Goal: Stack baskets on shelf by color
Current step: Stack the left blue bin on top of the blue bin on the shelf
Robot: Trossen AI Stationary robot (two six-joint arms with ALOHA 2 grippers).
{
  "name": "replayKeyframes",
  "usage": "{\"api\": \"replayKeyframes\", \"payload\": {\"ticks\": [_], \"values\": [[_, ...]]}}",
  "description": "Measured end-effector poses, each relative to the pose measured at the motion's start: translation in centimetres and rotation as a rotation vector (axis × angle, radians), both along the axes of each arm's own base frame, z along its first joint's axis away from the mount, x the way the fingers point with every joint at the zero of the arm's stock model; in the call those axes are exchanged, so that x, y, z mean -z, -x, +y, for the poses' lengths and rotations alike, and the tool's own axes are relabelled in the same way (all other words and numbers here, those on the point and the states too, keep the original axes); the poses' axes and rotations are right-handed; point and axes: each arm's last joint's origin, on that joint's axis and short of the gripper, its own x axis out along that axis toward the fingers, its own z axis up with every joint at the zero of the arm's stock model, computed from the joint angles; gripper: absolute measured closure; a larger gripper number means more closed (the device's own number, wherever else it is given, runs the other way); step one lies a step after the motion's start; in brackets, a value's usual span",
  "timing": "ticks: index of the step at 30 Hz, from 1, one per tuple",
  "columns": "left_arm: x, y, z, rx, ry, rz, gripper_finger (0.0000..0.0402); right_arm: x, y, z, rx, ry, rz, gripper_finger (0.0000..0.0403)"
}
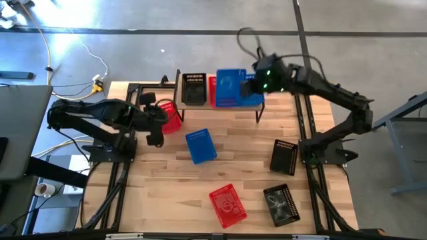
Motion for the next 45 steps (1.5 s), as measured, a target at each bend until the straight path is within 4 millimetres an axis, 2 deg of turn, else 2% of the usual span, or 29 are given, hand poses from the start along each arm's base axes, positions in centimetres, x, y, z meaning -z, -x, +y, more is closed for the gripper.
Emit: {"api": "replayKeyframes", "payload": {"ticks": [10, 19, 29, 33, 38, 45], "values": [[-0.2, 0.6, 2.1, -0.113, 0.02, -0.014, 0.0284, -0.4, 4.0, -5.4, 0.02, -0.063, -0.031, 0.0403], [-0.2, 0.8, 3.2, -0.17, 0.023, -0.016, 0.0284, -0.4, 6.5, -8.2, 0.036, -0.082, -0.06, 0.0403], [-0.2, 1.1, 4.3, -0.236, 0.024, -0.018, 0.0284, -0.4, 8.4, -9.8, 0.033, -0.117, -0.089, 0.0403], [-0.2, 1.2, 4.6, -0.262, 0.025, -0.022, 0.0284, 0.1, 9.7, -10.2, 0.055, -0.195, -0.067, 0.0403], [-0.2, 1.3, 4.9, -0.289, 0.03, -0.032, 0.0284, 0.7, 10.9, -10.3, 0.067, -0.305, -0.05, 0.0403], [-0.2, 1.3, 4.9, -0.29, 0.03, -0.032, 0.0284, 1.4, 11.4, -9.5, 0.094, -0.426, 0.007, 0.0403]]}}
